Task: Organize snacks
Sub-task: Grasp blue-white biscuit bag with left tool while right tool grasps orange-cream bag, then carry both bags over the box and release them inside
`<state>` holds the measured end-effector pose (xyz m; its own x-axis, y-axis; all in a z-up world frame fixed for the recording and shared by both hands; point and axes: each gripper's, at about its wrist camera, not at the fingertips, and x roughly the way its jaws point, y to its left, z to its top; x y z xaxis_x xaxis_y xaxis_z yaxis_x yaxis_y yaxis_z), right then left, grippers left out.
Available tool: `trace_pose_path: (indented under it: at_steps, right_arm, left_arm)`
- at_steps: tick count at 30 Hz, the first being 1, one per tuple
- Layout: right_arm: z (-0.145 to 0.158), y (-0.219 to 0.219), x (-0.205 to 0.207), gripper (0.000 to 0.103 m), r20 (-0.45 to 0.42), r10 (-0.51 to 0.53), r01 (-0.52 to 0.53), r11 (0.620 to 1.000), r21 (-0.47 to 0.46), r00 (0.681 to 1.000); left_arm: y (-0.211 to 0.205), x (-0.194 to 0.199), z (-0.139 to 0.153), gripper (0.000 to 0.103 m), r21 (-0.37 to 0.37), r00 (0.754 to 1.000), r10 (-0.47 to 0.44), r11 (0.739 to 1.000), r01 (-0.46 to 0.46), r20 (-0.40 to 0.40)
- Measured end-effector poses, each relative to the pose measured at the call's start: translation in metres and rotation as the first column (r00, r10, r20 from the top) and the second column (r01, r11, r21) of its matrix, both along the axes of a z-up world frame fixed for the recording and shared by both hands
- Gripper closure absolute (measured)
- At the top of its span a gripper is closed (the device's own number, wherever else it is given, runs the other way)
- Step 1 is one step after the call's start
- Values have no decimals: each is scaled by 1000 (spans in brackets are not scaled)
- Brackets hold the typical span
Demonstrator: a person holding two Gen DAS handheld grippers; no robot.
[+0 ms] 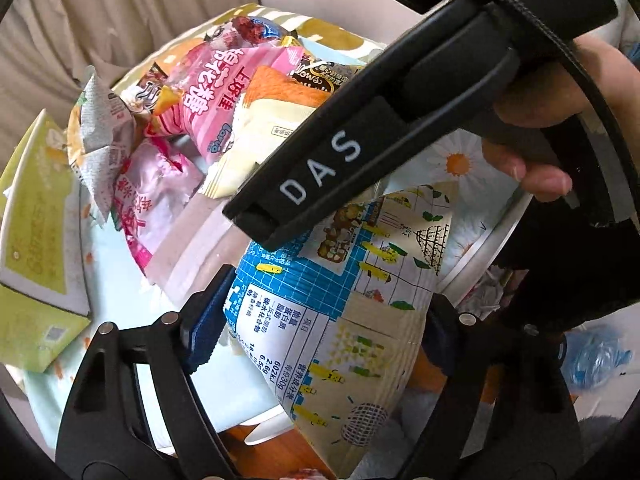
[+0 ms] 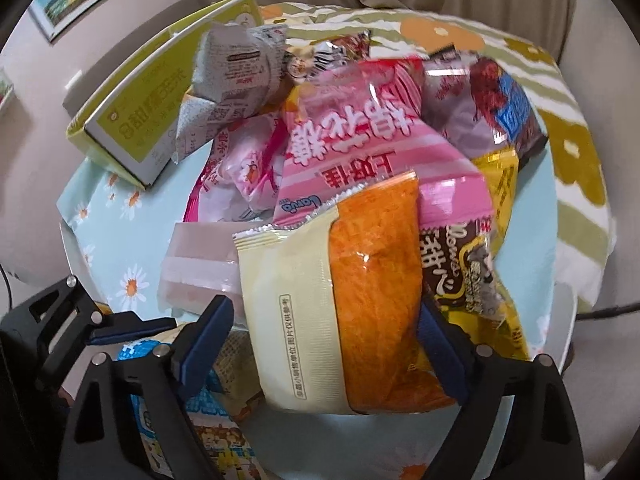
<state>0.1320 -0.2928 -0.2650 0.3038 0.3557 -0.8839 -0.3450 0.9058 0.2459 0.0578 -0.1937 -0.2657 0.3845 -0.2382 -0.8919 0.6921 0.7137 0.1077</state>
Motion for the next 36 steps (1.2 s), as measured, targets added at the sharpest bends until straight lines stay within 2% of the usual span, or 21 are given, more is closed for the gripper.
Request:
trace_pose_path:
  at_steps: [2,5,9,17,21,29,36]
  right_arm:
    - [-1,-3,0,18,-4,-9,9,1000,14,1000]
    - [-2,0,-1,35,-7,-4,4,1000,-20,1000]
    - [1,2,-4,40,9,0,0,999,-41,1000]
    - [14,6,-10,42,28,-39,40,998,-49,999]
    - [33,5,-15,42,53,-46,49,997,-53,998]
    - [86,1,-18,42,120,-81,87,995,-45,989]
    - [147,5,-7,42,186,-98,103,994,-19,978]
  left_arm:
    - [1,-5,2,24,-1,1000,-7,1000,7,2]
    - [-2,-10,4,25,4,1000,-19,1000,19,6]
    - [-4,-13,7,32,6,999,-32,999,32,6]
    - [0,-21,24,36,10,998,-53,999,52,36]
    - [4,-24,41,36,0,997,-46,999,46,59]
    - [16,-35,86,36,-15,991,-4,1000,6,137]
    - [48,-26,131,36,-65,975,124,991,-114,182]
